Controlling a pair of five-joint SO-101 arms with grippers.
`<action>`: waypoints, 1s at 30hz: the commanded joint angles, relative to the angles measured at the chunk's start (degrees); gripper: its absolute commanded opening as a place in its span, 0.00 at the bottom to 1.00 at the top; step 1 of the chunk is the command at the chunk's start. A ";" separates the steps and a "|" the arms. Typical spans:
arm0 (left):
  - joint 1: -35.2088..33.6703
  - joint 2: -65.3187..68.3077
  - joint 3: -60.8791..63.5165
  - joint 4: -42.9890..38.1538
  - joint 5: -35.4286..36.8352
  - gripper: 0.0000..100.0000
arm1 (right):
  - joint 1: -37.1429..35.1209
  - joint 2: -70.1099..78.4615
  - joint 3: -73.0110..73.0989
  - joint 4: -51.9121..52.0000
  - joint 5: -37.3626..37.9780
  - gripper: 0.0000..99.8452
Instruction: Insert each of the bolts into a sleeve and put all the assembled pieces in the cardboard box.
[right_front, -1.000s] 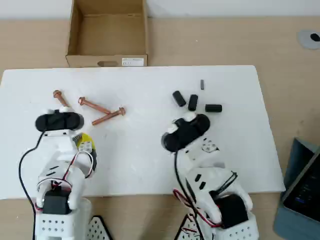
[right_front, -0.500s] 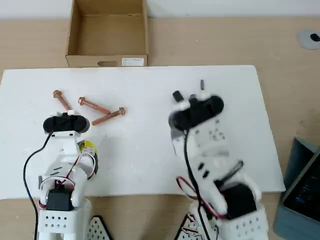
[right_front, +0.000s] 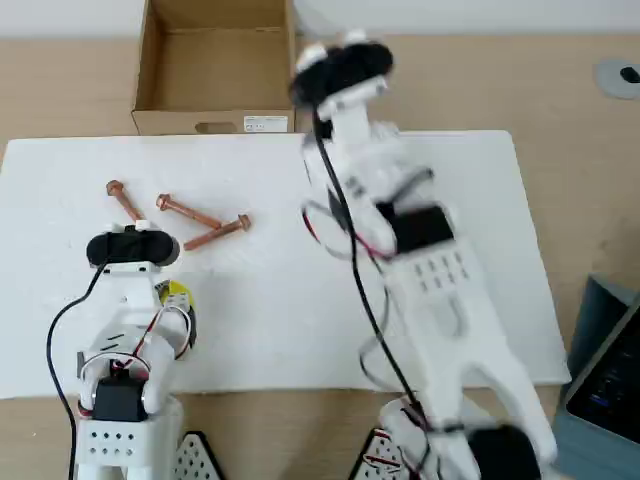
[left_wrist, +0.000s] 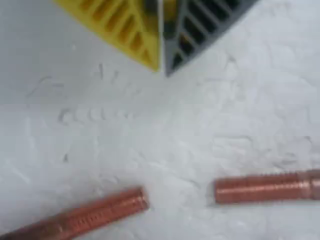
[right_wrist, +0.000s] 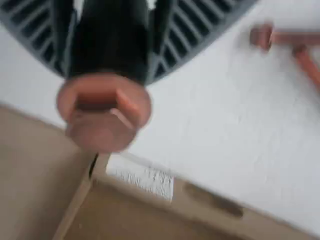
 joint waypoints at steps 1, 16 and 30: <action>-0.53 -0.40 -0.35 0.00 -0.26 0.00 | 0.84 10.51 -13.85 -4.13 0.09 0.01; -0.53 -0.40 -0.35 0.18 0.00 0.00 | 0.75 61.41 -66.07 -5.54 5.80 0.01; -0.53 -0.40 -0.35 0.18 0.00 0.00 | -0.04 90.77 -96.92 -5.10 16.44 0.01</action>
